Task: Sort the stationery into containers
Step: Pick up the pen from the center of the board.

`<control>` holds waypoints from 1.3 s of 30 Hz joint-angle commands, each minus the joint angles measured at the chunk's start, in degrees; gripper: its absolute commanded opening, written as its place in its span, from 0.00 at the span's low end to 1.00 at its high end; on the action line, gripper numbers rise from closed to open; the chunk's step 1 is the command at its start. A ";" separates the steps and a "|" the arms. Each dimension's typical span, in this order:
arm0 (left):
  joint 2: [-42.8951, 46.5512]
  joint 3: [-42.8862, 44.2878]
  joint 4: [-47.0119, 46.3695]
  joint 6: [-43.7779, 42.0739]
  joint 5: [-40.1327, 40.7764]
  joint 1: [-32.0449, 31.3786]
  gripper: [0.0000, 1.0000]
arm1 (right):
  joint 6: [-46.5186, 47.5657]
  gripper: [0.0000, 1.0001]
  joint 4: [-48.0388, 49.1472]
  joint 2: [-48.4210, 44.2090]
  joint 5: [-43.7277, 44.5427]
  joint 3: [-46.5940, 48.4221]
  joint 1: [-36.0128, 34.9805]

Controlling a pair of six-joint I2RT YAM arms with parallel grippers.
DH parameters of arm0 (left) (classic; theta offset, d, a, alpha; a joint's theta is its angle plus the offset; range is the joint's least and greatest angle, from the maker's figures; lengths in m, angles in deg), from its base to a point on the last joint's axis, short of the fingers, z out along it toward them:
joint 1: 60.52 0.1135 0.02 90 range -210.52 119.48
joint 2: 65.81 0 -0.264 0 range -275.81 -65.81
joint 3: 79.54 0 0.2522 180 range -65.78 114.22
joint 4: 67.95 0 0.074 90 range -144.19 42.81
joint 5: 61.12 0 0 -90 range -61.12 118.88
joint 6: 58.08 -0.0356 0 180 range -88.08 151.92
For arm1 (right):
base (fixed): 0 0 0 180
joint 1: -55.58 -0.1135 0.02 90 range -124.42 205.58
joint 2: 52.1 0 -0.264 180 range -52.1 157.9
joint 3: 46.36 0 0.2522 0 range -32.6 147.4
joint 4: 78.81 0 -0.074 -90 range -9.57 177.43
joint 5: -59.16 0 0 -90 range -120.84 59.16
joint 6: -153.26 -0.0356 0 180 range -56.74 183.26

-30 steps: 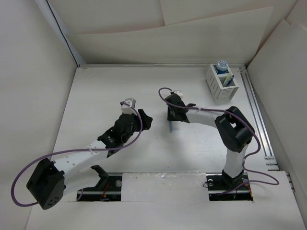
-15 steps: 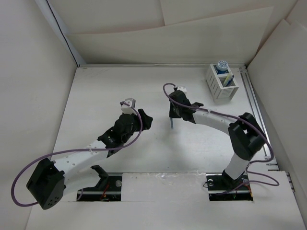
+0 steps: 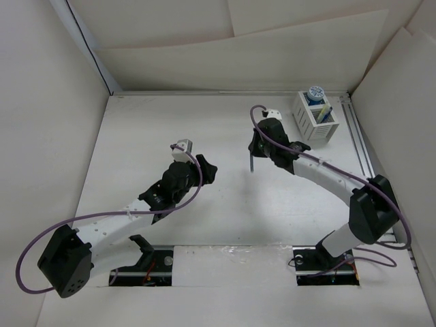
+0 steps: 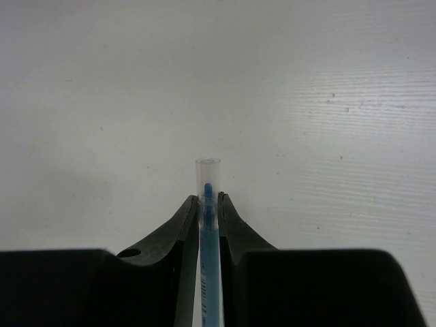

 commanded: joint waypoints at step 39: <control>2.05 -0.47 -1.34 0.35 -1.15 0.05 0.52 | 7.28 0.00 -3.99 -17.13 -7.78 8.87 38.69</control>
